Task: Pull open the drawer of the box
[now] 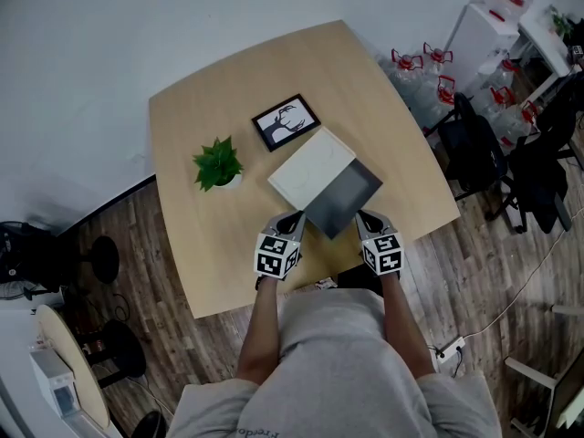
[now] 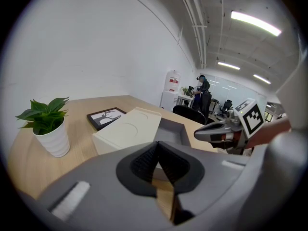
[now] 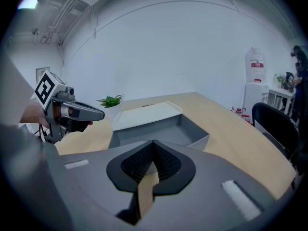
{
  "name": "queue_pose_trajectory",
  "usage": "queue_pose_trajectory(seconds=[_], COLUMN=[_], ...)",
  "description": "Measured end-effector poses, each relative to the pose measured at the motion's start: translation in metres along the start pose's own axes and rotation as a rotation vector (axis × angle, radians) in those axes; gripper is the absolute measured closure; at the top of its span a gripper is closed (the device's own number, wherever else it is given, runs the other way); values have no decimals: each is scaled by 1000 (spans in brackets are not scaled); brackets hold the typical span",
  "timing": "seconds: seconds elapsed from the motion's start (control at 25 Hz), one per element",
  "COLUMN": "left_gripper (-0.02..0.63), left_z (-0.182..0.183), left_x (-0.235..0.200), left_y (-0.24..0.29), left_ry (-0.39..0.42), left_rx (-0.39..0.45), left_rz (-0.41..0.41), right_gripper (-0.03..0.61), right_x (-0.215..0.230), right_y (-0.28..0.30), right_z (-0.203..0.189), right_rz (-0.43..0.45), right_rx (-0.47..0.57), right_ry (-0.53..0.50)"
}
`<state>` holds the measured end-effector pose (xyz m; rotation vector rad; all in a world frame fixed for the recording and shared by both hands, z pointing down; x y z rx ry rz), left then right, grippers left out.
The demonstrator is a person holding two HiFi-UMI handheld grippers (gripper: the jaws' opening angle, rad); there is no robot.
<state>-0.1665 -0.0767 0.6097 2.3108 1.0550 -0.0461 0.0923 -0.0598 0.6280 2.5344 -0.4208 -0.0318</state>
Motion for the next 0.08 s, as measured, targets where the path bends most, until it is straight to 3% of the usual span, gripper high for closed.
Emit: queue_pose_trajectory(seconds=[0.08], left_gripper=[560], left_z=[0], left_x=[-2], left_y=[-1], left_ry=[-5], left_rx=[5], left_rz=[6], right_gripper=[577], right_x=[0], right_y=[1], right_z=[0], right_rz=[1], right_rx=[0], right_ry=[-2])
Point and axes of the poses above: the fingertips, and each gripper's own axes: y forward along the fingers, x to its right, z out of its top, the point moved 10 cm from there along -y, backward along the fingers, and after that the axes turned 10 degrees about -z, right-handed, at the moved point
